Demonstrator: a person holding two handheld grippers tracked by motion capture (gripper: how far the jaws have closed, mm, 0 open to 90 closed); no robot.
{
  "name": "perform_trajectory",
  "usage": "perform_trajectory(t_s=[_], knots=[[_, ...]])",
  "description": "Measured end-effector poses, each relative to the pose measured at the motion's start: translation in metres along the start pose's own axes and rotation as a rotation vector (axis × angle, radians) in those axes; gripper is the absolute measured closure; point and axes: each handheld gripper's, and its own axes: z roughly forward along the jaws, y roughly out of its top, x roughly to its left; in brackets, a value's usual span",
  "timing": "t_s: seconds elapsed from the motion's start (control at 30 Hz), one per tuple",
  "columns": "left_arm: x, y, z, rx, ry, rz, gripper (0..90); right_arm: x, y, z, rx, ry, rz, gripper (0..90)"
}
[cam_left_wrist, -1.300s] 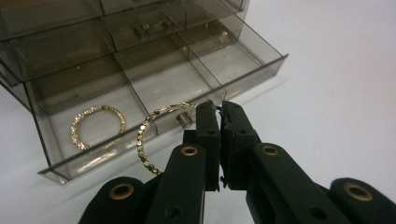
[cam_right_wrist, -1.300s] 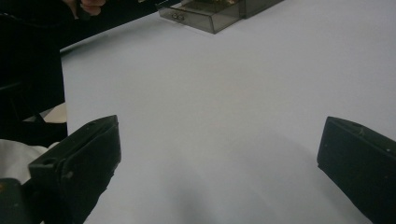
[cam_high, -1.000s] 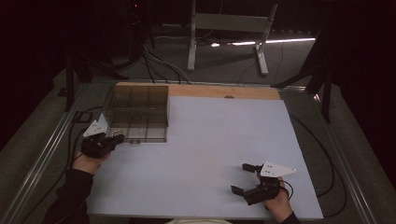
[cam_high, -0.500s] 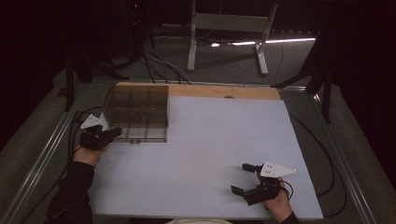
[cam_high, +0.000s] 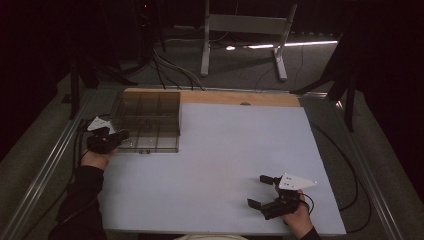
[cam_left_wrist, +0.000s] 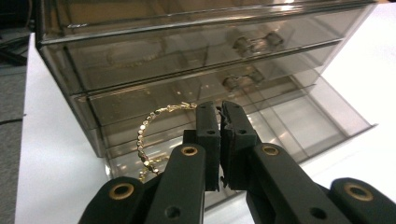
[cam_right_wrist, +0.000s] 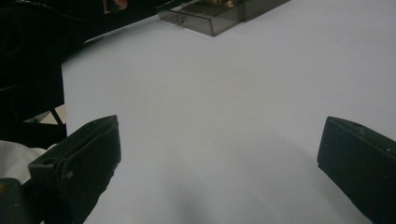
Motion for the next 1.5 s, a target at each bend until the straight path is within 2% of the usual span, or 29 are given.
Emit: perform_trajectory(t_s=[0.33,0.5,0.6,0.77,0.83,0.9,1.0,1.1,1.2,1.27,1.33,1.47,1.5], knots=[[0.009,-0.008,0.016,0.045,0.019,-0.023,88.1,0.000,0.000,0.001,0.004,-0.001,0.007,0.0],[0.007,-0.010,0.021,0.064,0.005,-0.031,88.0,0.000,0.000,0.002,0.009,-0.003,0.002,0.0],[0.006,-0.010,0.023,0.074,0.003,-0.022,88.0,0.000,-0.001,0.002,0.011,-0.006,0.001,0.0],[0.006,-0.011,0.024,0.070,-0.007,-0.035,86.8,-0.001,-0.001,0.001,0.015,-0.005,0.003,0.0],[0.005,-0.010,0.021,0.037,-0.037,-0.039,77.7,-0.001,0.000,0.001,0.014,-0.006,0.002,0.0],[0.002,-0.009,0.018,0.029,-0.031,-0.029,68.5,-0.001,-0.001,0.000,0.013,-0.006,0.004,0.0],[0.000,-0.007,0.015,0.019,-0.041,-0.028,60.4,0.000,0.000,0.000,0.011,-0.007,0.001,0.0],[-0.005,-0.004,0.009,-0.006,-0.038,-0.026,52.8,-0.001,0.000,0.000,0.012,-0.007,0.003,0.0],[-0.007,-0.003,0.006,-0.004,-0.032,-0.018,47.7,0.000,0.000,0.000,0.011,-0.006,-0.001,0.0],[-0.009,-0.002,0.003,-0.015,-0.030,-0.029,44.8,0.000,0.000,0.000,0.013,-0.007,0.002,0.0],[-0.013,-0.001,-0.002,-0.008,-0.007,-0.033,39.8,0.000,0.000,0.000,0.013,-0.007,-0.006,0.0],[-0.016,0.002,-0.007,-0.017,-0.005,-0.051,27.7,0.000,0.000,0.001,0.019,-0.005,0.001,0.0],[-0.019,0.004,-0.011,-0.027,-0.006,-0.056,27.0,0.000,0.000,0.000,0.017,-0.005,-0.002,0.0]])
